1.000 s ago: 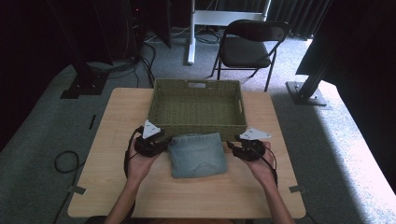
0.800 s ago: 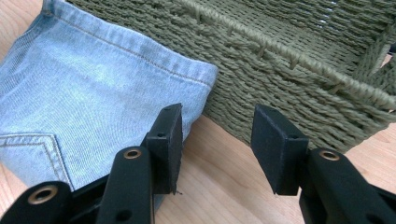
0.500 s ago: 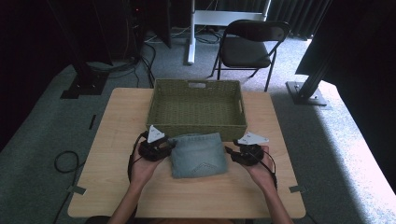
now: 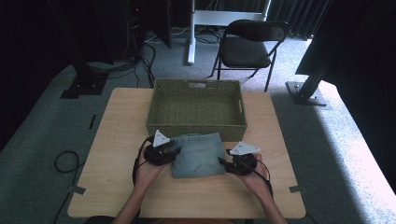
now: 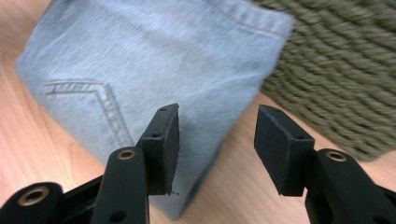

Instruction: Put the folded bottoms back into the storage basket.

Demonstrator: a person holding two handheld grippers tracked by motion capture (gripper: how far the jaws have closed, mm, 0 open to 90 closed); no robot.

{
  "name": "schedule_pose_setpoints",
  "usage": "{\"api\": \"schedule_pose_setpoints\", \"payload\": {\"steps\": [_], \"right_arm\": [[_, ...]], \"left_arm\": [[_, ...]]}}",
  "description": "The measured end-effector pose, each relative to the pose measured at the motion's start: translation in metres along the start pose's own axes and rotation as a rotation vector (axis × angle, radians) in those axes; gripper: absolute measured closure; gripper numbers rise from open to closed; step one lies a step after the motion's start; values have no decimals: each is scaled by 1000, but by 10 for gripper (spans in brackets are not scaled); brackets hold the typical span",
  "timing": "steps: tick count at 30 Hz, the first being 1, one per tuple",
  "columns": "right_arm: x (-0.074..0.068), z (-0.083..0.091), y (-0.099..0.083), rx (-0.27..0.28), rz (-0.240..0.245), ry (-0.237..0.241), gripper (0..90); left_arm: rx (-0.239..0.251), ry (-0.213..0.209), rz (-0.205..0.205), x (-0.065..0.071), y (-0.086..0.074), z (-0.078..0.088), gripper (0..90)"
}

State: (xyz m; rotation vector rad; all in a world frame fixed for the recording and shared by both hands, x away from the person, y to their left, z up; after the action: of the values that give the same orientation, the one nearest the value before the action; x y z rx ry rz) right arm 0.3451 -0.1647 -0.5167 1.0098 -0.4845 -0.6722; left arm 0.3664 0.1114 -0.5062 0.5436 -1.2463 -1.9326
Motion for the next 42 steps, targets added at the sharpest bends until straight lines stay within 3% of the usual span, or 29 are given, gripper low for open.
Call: {"api": "schedule_pose_setpoints", "payload": {"steps": [7,12,15,19,25,28,33,39,42], "right_arm": [[-10,-7,-5,-12,7,22,488],[-13,-6,-5,-23,-2,33,446],[-13,-9,-7,-37,-1,32,421],[-7,-17,-12,-75,-40,38,371],[-4,-29,-20,-124,-65,36,323],[-2,-36,-24,-148,-100,54,313],[1,-41,-27,-168,-173,89,323],[1,-42,-28,-170,-208,136,396],[0,-42,-29,-170,-217,146,417]], "left_arm": [[-22,16,-18,0,-9,-10,508],[-29,62,-29,-3,-12,-14,458],[-64,81,-6,-8,-16,-21,441],[-107,83,2,-9,-22,-34,386],[-135,76,32,-13,-26,-43,294],[-143,66,25,-13,-28,-47,285],[-156,30,62,-14,-30,-51,283],[-180,-69,157,-18,-34,-58,288],[-191,-100,157,-16,-32,-59,312]]}}
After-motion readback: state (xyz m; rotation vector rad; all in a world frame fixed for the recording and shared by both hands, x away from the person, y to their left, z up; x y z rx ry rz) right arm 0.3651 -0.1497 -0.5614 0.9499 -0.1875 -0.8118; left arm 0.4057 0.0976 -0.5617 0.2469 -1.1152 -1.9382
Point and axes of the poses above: each handheld gripper's, and its own axes: z roughly backward along the jaws, y roughly out of its top, x roughly to its right, the point moved 4 cm from there along -z, roughly forward along the jaws, and after that the axes turned 11 degrees about x, right-handed, at the moved point
